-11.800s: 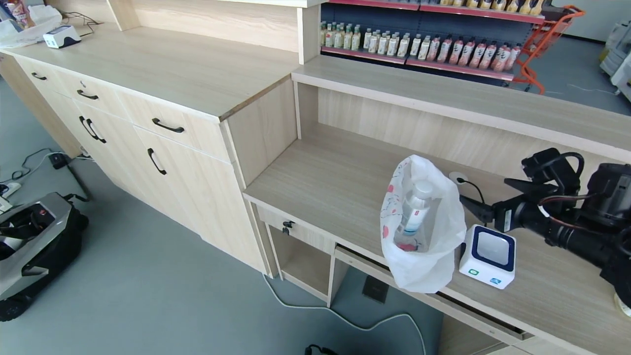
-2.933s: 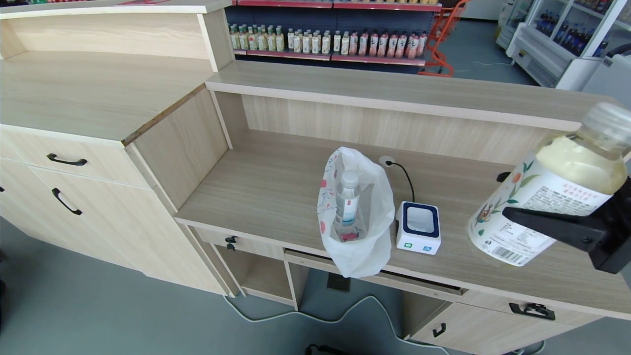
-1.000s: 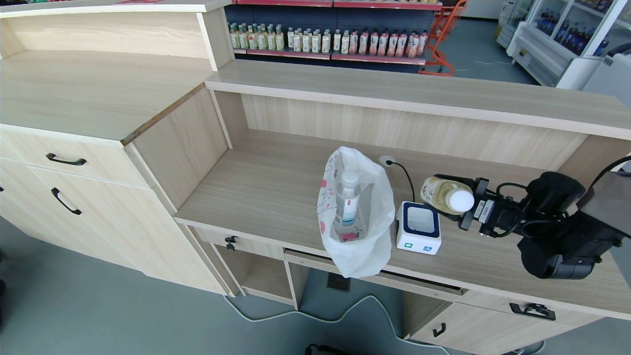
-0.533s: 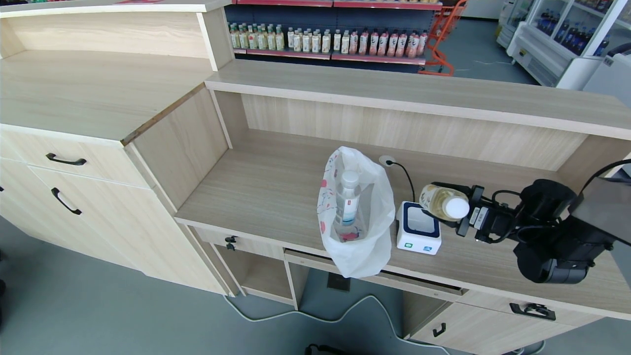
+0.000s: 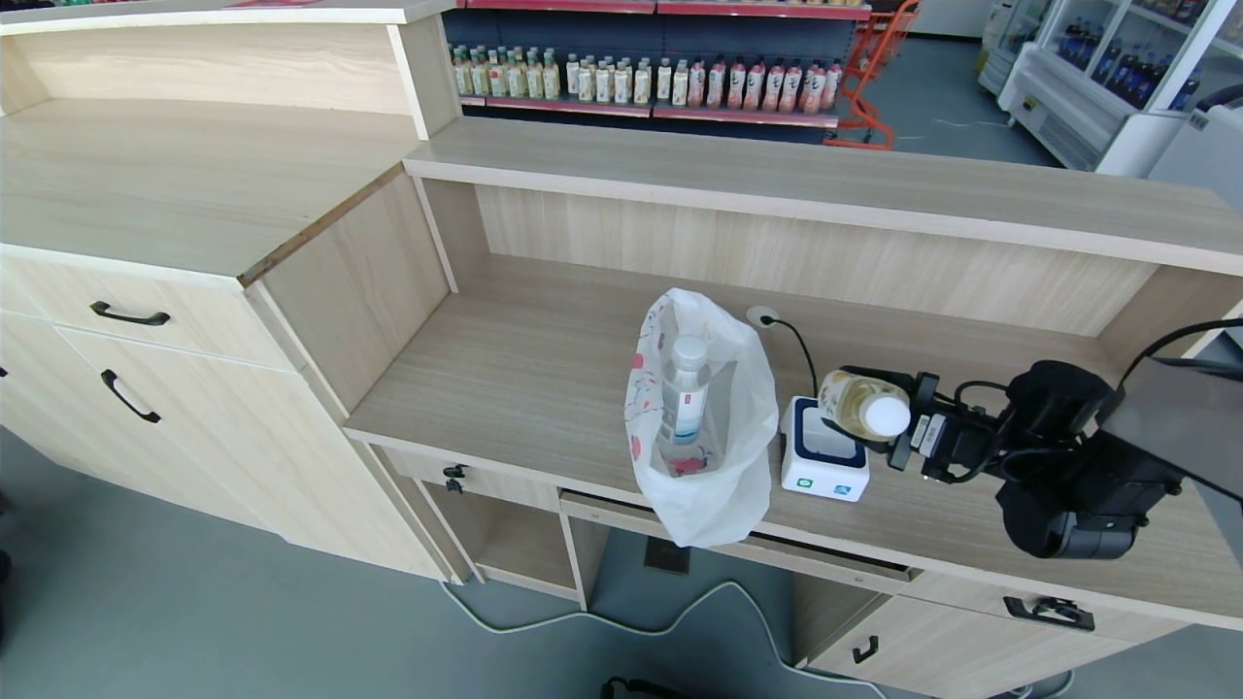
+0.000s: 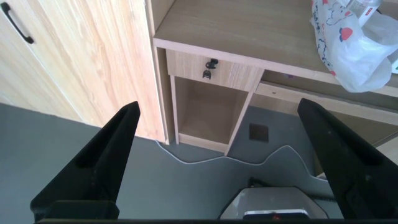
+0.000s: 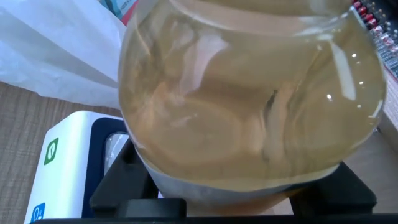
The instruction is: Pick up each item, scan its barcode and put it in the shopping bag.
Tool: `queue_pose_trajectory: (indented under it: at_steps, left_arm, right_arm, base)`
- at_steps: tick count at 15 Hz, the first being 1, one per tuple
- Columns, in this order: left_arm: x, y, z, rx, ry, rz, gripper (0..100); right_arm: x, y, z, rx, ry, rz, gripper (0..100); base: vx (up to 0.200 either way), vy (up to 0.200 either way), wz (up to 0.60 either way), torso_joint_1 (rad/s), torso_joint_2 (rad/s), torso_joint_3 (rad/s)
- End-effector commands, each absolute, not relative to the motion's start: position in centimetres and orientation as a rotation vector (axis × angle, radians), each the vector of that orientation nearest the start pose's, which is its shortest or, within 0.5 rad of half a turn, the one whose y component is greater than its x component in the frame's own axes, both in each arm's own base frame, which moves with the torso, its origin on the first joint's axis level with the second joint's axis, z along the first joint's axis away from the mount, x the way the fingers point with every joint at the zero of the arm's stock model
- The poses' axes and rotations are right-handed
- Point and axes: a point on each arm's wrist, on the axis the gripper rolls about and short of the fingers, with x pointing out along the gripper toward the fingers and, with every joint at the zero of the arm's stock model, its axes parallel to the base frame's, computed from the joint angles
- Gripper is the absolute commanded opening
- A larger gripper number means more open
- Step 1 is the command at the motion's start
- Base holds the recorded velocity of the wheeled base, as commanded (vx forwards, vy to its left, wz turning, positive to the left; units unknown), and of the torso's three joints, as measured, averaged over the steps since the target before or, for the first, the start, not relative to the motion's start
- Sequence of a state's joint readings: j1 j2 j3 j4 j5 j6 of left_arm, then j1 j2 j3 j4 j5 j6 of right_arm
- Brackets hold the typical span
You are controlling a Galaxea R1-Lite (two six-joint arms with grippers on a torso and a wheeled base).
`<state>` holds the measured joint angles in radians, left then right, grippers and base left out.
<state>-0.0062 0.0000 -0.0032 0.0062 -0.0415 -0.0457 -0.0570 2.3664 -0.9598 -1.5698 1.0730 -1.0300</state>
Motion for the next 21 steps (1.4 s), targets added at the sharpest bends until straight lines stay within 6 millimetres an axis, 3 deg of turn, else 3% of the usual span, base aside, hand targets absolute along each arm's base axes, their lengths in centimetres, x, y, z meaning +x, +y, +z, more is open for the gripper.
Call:
queue_pose_trajectory:
  at_steps: [1,14,19,21]
  left_arm:
    - [-2.3,-0.1,7.6,-0.046,0.004,-0.047,100]
    - [-2.3,-0.1,7.6,-0.046,0.004,-0.047,100]
    - [-2.3,-0.1,7.6,-0.046,0.004,-0.049,100]
    - [-2.3,-0.1,7.6,-0.046,0.004,-0.047,100]
  right_arm:
    - [41.4,0.3,6.1,-1.026,-0.674,0.864,0]
    - [42.6,1.4,5.1,-1.017,-0.691,0.880,0]
    - [42.0,1.2,8.2,-0.954,-0.692,0.875,0]
    - [40.7,-0.2,12.2,-0.875,-0.674,0.850,0]
  base:
    - [0.000,0.000,0.00,0.000,0.00,0.000]
    - [0.000,0.000,0.00,0.000,0.00,0.000]
    - [0.000,0.000,0.00,0.000,0.00,0.000]
    - [0.000,0.000,0.00,0.000,0.00,0.000]
